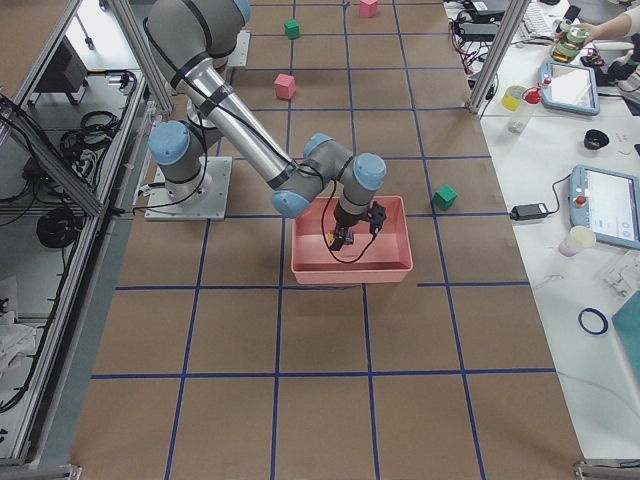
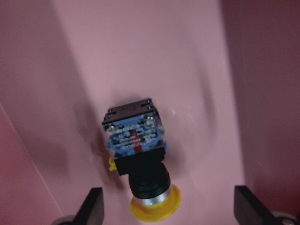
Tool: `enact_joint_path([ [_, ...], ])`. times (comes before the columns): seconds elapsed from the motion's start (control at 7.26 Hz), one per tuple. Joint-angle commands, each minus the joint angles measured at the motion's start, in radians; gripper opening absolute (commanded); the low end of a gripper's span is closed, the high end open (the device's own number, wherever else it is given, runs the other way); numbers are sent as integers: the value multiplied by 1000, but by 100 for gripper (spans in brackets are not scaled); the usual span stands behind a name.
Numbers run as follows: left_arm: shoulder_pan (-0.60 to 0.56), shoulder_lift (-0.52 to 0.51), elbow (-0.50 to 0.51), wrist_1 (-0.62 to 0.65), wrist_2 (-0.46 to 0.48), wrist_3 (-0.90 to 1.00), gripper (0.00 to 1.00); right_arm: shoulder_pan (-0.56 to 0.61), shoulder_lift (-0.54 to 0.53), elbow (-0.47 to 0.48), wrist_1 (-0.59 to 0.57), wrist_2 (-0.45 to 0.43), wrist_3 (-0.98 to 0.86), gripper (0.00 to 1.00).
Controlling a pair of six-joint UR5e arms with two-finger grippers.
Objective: Align button upright
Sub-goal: 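Lower the right gripper and grasp the yellow-capped button switch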
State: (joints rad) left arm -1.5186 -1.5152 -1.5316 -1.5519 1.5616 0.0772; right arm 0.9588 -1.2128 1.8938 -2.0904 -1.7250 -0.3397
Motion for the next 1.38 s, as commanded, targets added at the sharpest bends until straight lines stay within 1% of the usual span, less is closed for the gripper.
enact_joint_path([
  [0.0,0,0,-1,-1,2,-1,100,0,4,7,-10,-35,1,96],
  [0.14,0,0,-1,-1,0,-1,100,0,13,8,-51,-36,1,90],
  [0.41,0,-2,-2,1,2,3,100,0,24,8,-51,-28,1,91],
  [0.55,0,-2,-4,1,-2,3,100,0,28,8,-53,-25,1,89],
  [0.83,0,-10,1,3,-6,3,100,0,29,8,-53,-24,1,7],
  [0.96,0,-10,1,3,-6,4,100,0,25,8,-45,-24,2,0],
  [1.24,0,-10,1,1,-5,4,100,0,16,-4,-36,-24,2,0],
])
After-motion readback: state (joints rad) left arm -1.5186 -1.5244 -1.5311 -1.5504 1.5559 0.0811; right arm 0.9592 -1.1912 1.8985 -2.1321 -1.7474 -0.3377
